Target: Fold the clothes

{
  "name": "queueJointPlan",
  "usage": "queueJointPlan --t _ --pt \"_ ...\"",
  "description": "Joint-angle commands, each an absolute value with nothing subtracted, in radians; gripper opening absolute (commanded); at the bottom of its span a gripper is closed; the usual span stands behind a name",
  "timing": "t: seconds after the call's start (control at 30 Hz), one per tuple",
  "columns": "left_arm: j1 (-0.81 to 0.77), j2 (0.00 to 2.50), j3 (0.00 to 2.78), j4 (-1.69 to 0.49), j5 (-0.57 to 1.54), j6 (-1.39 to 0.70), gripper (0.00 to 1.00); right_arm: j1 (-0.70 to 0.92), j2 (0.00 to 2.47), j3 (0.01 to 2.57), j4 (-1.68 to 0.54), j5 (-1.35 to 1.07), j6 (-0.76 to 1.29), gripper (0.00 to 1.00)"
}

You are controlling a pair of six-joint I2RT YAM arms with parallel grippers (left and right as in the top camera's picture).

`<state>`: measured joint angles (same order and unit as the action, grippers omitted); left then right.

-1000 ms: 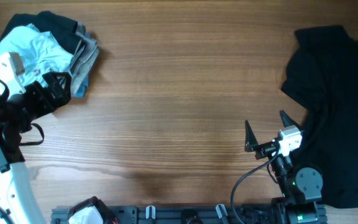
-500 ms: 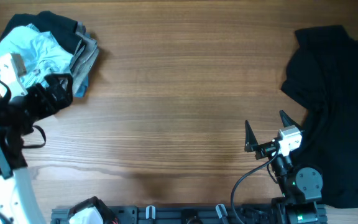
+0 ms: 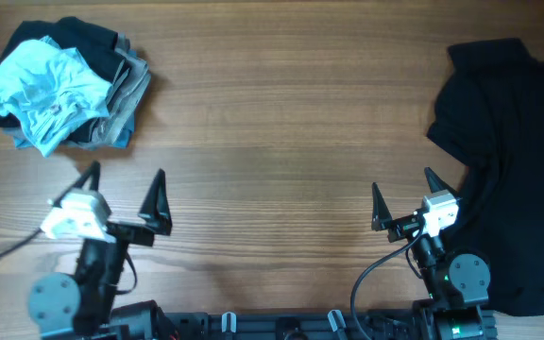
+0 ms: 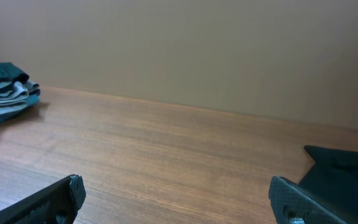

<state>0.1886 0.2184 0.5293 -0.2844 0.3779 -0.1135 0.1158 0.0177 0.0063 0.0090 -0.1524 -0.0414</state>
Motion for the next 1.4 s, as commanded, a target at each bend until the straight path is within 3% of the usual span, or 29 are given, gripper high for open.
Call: queueJointPlan --t 0.0,0.17,0.27,1.37 --pt "0.183 0.062 0.347 -0.228 0.358 -0.139 1.00 0.113 0.014 0.005 0.013 -0.156 -0.026 1.00" --pt "0.152 0.003 0.102 -0.031 0.354 -0.139 1.00 0.113 0.014 0.005 0.013 -0.156 -0.026 1.00" --pt "0.150 0.003 0.006 -0.052 0.358 -0.140 1.00 0.113 0.014 0.005 0.013 -0.156 -0.026 1.00" --pt "0.111 0.005 0.006 -0.045 0.358 -0.139 1.00 0.113 0.014 0.005 0.013 -0.156 -0.026 1.00"
